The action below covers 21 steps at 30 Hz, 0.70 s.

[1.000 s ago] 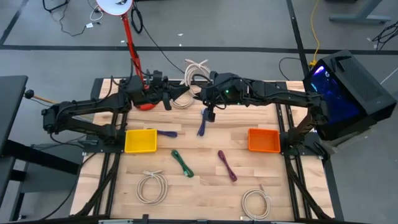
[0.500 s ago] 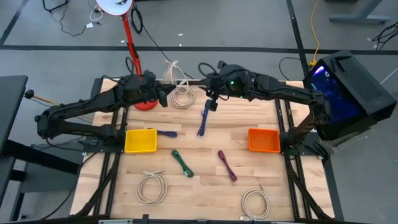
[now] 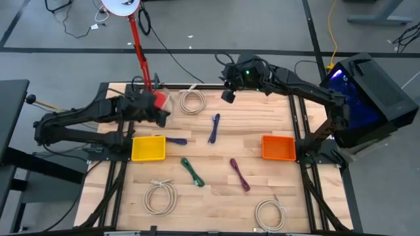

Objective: Pick & Place USB Port
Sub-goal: Put the light brown HDMI cable into the yellow bin

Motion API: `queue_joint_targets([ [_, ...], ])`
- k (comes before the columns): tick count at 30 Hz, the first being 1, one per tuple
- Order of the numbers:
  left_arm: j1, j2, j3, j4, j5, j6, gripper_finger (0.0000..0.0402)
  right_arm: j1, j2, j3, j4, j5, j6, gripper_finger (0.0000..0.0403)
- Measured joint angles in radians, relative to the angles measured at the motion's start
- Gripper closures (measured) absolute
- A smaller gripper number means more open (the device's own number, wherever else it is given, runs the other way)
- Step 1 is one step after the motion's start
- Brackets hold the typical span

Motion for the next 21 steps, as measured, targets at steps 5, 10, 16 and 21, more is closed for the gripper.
queue_joint_targets([
  [5,-0.123,0.01,0.113,-0.284,-0.052,-0.067,0.0391,-0.056,0.001,0.0,-0.029,-0.029,0.009,0.0305],
  [10,-0.223,0.009,0.295,-0.474,-0.09,-0.112,0.0391,-0.097,0.001,0.0,-0.038,-0.1,0.03,0.0305],
  [16,-0.307,0.024,0.395,-0.635,0.134,-0.119,0.0391,-0.116,0.001,-0.001,-0.044,-0.105,0.03,0.0305],
  [21,-0.341,0.08,0.406,-0.832,0.294,-0.132,0.0391,-0.126,0.001,-0.001,-0.043,-0.105,0.03,0.0305],
])
